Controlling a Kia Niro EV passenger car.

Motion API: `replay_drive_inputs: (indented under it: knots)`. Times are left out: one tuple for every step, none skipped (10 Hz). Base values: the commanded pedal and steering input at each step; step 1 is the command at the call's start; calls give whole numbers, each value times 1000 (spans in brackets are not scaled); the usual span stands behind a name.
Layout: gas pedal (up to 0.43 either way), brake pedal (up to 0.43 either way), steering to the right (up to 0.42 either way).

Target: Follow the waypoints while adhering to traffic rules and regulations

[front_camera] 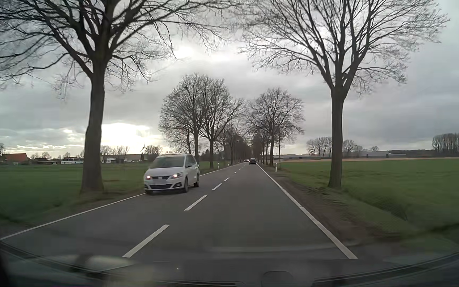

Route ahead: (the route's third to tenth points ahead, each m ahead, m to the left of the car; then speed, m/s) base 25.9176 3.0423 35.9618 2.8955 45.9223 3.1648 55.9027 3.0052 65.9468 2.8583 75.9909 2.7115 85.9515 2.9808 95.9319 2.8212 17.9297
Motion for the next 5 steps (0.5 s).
replay_drive_inputs:
  knots:
    - [209, 0, 3]
    - [209, 0, 2]
    - [209, 0, 3]
    - [209, 0, 3]
    - [220, 0, 3]
